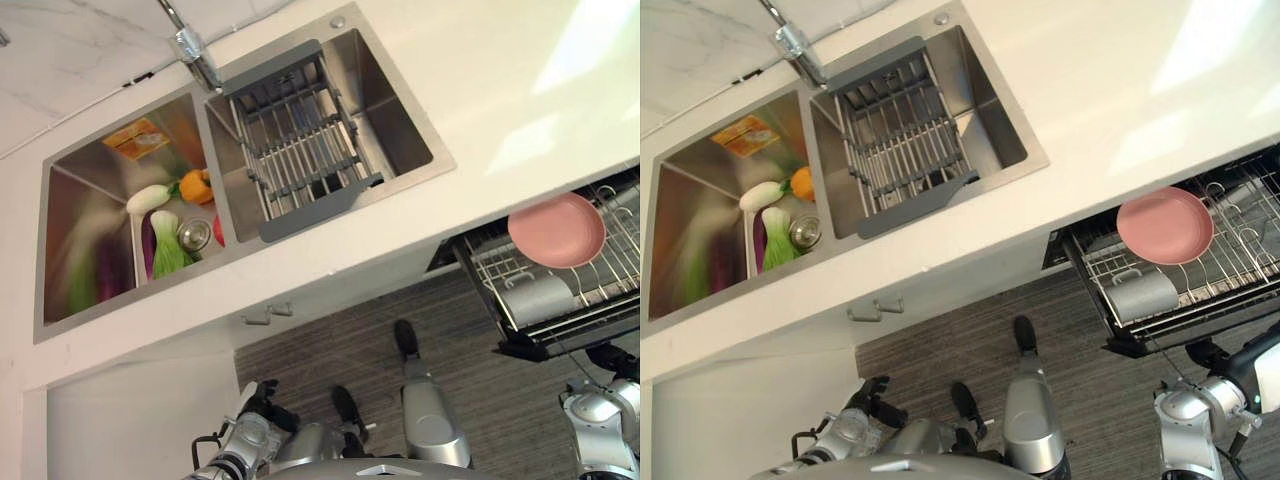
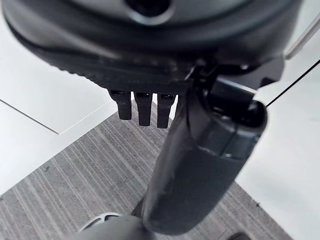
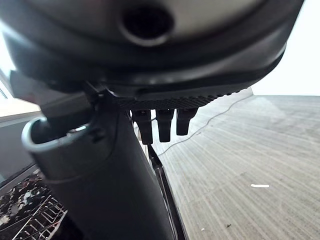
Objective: Place the dishes in the dishwasher.
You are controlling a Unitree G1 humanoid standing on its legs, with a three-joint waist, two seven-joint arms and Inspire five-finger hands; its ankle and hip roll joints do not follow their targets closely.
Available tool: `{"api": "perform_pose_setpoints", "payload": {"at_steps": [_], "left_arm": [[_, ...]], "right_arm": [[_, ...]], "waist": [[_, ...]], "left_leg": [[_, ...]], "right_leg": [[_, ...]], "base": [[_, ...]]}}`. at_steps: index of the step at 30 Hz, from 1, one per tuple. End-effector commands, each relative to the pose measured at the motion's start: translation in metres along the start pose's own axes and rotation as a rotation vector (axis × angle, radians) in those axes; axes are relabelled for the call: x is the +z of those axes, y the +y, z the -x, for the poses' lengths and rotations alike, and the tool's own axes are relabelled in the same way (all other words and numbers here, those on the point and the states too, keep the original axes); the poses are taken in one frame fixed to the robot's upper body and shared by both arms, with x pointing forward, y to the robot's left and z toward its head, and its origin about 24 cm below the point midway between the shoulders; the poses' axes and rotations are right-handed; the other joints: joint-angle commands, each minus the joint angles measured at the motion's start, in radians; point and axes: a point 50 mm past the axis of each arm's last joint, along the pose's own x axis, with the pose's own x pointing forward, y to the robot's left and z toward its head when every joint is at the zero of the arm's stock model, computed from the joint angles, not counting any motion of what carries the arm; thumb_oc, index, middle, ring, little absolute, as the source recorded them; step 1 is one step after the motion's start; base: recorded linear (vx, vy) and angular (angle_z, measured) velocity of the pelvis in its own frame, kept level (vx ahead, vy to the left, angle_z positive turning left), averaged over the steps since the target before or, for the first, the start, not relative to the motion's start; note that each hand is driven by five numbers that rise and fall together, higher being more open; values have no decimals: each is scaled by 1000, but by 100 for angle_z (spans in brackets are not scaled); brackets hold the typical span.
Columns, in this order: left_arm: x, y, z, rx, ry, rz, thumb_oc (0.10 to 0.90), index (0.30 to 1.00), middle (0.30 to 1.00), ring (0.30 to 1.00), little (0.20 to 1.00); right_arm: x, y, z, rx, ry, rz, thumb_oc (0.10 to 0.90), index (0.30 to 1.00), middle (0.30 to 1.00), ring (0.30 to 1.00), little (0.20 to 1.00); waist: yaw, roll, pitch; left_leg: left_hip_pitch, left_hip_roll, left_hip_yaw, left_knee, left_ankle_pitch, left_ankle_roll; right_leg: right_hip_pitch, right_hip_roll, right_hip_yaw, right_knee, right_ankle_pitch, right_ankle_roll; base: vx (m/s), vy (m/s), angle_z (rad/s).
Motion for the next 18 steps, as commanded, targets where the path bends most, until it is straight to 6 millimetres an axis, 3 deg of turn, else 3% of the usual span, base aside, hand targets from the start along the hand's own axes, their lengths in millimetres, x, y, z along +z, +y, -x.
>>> {"api": "perform_pose_setpoints", "payload": {"at_steps": [1,4,6,7,9,11,14,18], "left_arm": [[-27,22,-1,56,82,-56,800,900,900,900,900],[-33,21,1,46,93,-62,800,900,900,900,900],[-40,22,3,45,117,-33,800,900,900,900,900],[-40,22,3,45,117,-32,800,900,900,900,900],[-52,22,6,37,177,180,800,900,900,900,900],[-56,23,6,37,192,207,800,900,900,900,900],[-70,25,10,43,260,304,800,900,900,900,900],[-77,24,12,36,296,355,800,900,900,900,900]], "right_arm": [[61,1,-20,21,-306,-51,800,900,900,900,900],[68,10,-25,58,-313,-66,800,900,900,900,900],[63,14,-32,88,-261,-80,800,900,900,900,900],[63,15,-33,89,-261,-82,800,900,900,900,900],[47,18,-41,121,-169,-80,800,900,900,900,900],[43,20,-44,132,-140,-76,800,900,900,900,900],[20,31,-41,222,-41,-18,800,900,900,900,900],[-5,40,-31,287,59,28,800,900,900,900,900]], "waist": [[100,-89,-113],[144,-93,-138],[174,-96,-154],[168,-97,-154],[214,-102,-173],[225,-107,-180],[264,-117,-197],[284,-127,-209]], "left_leg": [[-49,-12,-129,17,56,-39],[-58,-15,-183,15,66,-43],[-67,-19,-222,14,77,-50],[-69,-20,-228,14,77,-50],[-78,-24,-285,15,87,-61],[-87,-28,-302,12,97,-62],[-100,-24,-357,9,115,-77],[-114,-23,-400,9,126,-89]], "right_leg": [[162,-71,-65,80,-208,54],[198,-74,-123,63,-216,48],[222,-76,-167,51,-220,45],[224,-77,-173,48,-220,45],[257,-80,-242,36,-229,41],[259,-79,-260,33,-225,38],[284,-76,-325,23,-231,30],[302,-81,-389,17,-233,31]], "base": [[14,-84,66],[14,-89,74],[14,-67,67],[12,-73,59],[28,-84,62],[3,-63,85],[22,-93,66],[1,-55,56]]}}
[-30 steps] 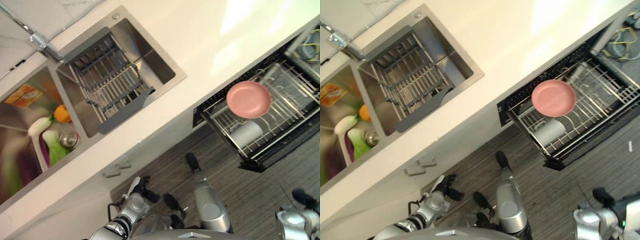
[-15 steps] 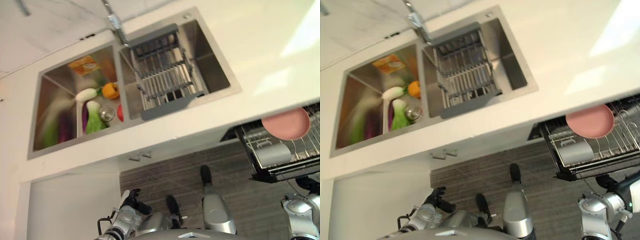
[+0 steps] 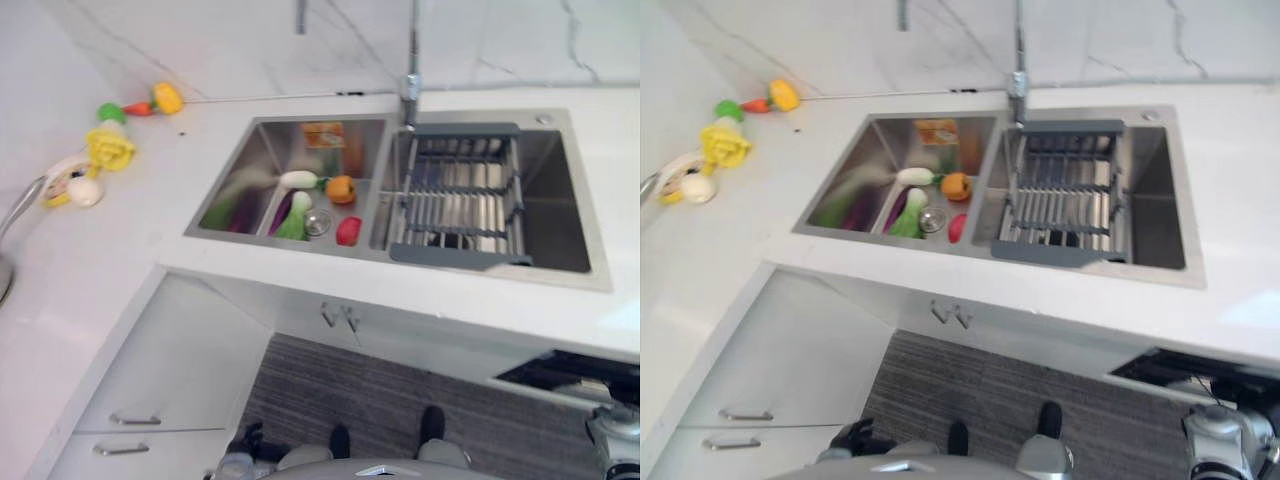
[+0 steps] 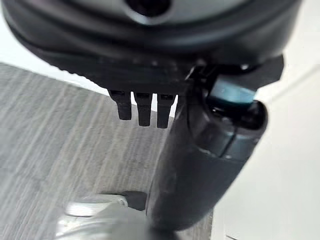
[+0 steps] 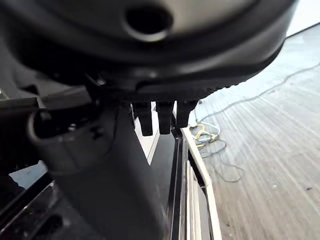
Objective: Place the dishes in the dishwasher.
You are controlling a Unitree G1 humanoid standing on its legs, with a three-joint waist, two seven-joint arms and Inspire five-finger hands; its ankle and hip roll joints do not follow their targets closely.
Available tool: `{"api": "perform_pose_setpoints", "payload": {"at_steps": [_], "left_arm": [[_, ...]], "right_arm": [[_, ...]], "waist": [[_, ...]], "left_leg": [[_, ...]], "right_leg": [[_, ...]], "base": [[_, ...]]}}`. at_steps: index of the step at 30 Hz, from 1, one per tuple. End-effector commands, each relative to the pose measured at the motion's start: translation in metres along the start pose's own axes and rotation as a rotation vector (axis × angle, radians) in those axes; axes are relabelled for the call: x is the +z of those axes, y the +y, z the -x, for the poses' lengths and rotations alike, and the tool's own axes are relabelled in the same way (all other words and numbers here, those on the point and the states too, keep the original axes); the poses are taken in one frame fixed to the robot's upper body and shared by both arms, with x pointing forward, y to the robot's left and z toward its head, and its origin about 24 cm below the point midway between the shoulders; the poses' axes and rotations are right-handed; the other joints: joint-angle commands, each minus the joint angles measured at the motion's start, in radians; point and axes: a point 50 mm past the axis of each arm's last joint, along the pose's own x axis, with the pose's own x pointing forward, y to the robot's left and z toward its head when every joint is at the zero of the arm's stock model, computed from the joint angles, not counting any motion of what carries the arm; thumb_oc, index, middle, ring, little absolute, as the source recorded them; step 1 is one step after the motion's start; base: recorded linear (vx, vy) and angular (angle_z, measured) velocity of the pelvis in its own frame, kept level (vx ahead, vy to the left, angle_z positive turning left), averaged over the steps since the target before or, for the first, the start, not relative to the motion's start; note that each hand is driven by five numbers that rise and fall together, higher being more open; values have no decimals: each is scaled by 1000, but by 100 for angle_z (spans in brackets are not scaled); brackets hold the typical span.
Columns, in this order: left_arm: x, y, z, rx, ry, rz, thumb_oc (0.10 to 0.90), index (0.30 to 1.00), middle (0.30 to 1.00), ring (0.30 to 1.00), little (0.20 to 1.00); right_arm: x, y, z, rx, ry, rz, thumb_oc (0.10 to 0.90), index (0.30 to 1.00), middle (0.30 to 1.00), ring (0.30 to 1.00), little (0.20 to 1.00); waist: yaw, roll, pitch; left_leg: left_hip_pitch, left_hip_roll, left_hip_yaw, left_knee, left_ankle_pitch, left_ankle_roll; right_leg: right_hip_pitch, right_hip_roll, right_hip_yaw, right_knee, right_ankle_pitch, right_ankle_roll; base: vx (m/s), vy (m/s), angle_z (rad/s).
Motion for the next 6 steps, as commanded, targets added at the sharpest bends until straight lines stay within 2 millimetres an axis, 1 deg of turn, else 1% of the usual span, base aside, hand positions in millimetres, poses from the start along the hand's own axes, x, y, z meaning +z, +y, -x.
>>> {"api": "perform_pose_setpoints", "payload": {"at_steps": [1,2,3,4,5,6], "left_arm": [[21,18,-6,26,-41,-1,800,900,900,900,900],[21,18,-6,26,-41,-1,800,900,900,900,900],[28,14,-6,10,-55,-26,800,900,900,900,900],[32,12,-6,0,-63,-27,800,900,900,900,900],[38,10,-6,-10,-81,-32,800,900,900,900,900],[42,7,-6,-18,-95,-42,800,900,900,900,900]], "right_arm": [[72,36,15,245,-278,-111,800,900,900,900,900],[72,36,15,245,-278,-111,800,900,900,900,900],[19,41,14,306,-86,1,800,900,900,900,900],[-2,43,18,348,-18,70,800,900,900,900,900],[-23,45,24,390,40,156,800,900,900,900,900],[-39,46,30,410,78,216,800,900,900,900,900]], "waist": [[90,-87,7],[90,-87,7],[122,-95,0],[142,-95,-4],[154,-97,-8],[169,-99,-11]], "left_leg": [[-57,-47,-14,-26,107,-72],[-57,-47,-14,-26,107,-72],[-80,-45,-70,-26,118,-83],[-85,-44,-87,-26,115,-90],[-96,-44,-107,-26,120,-95],[-103,-46,-115,-26,123,-98]], "right_leg": [[140,-40,-38,22,-143,49],[140,-40,-38,22,-143,49],[156,-45,-121,24,-143,54],[165,-44,-151,26,-148,54],[170,-41,-187,26,-149,54],[173,-38,-207,27,-149,54]], "base": [[-9,-51,31],[-29,-87,53],[-16,-80,59],[-25,-80,119],[0,-20,132],[-14,2,161]]}}
